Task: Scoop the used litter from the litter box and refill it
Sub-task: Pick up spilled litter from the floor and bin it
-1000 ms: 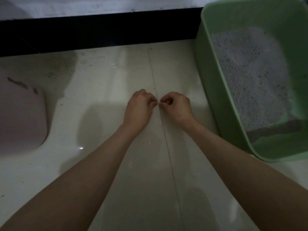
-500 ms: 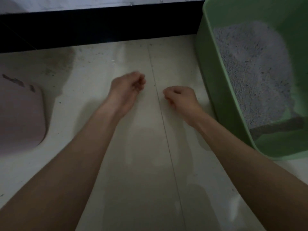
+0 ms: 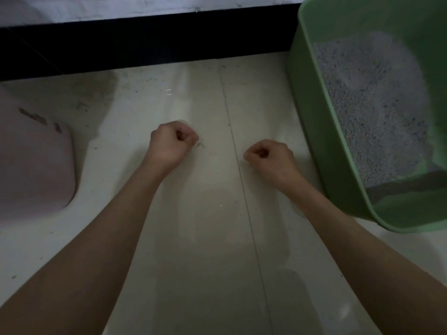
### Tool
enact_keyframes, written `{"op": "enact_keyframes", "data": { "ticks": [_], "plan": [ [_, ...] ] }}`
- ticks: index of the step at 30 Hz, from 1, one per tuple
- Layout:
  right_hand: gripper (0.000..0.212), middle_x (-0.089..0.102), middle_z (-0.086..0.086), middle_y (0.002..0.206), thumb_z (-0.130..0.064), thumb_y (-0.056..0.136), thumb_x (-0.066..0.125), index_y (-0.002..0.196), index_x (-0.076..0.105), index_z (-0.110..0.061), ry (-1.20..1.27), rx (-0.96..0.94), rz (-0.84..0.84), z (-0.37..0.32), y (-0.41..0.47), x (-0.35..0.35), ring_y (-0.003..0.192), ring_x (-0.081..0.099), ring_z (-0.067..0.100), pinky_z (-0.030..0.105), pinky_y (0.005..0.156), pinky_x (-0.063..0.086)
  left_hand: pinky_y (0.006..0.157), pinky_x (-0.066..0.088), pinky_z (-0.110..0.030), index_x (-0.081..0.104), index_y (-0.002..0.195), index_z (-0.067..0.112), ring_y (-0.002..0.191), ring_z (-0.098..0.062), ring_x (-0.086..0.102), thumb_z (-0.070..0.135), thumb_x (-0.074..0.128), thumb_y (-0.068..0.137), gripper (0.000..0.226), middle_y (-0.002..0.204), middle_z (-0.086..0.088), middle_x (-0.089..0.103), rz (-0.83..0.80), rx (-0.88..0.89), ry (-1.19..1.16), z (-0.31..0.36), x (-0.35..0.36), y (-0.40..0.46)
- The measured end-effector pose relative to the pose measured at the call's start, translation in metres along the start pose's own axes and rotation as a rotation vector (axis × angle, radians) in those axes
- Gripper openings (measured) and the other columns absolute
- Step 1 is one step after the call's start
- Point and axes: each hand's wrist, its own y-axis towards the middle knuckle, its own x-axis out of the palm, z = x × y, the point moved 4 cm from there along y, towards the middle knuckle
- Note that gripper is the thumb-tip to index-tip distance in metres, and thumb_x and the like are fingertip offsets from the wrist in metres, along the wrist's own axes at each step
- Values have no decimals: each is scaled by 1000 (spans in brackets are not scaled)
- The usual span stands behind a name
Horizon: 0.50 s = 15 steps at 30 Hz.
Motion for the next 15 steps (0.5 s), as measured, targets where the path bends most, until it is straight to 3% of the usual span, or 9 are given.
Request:
{"op": "enact_keyframes", "data": {
  "ticks": [3,6,9,12,15],
  "plan": [
    [12,51,-12,65,-15,81,67,91,68,-10,-96,-59,12,7,-3,8,59,46,-2,-1,55,34,59,32,-1,68,91,10,76,-12,51,15,68,81,11,73,1,56,-9,54,45,2,2,0],
    [12,45,-12,67,-16,82,66,92,67,-9,-185,-102,15,6,-4,11,62,44,3,9,55,33,62,31,0,66,95,8,68,-9,49,11,70,79,17,67,11,49,-32,72,34,0,2,2],
    [12,51,-3,79,-15,84,64,92,67,-7,-261,-141,5,3,-5,14,75,46,10,16,65,32,62,31,-1,66,96,8,64,-1,46,8,72,75,22,68,12,48,-73,88,51,0,2,3],
    [13,60,6,89,-14,87,60,91,68,-5,-282,-134,2,-1,-7,17,81,52,16,27,78,43,63,33,-6,65,94,9,72,-12,48,11,77,71,26,69,10,45,-110,104,84,0,5,3],
    [16,64,11,97,-13,89,55,91,68,-4,-312,-139,-25,-3,-7,19,91,58,23,29,80,43,67,34,-20,65,91,8,75,-14,48,16,77,70,25,68,8,44,-87,142,123,2,11,1]
  ]
}}
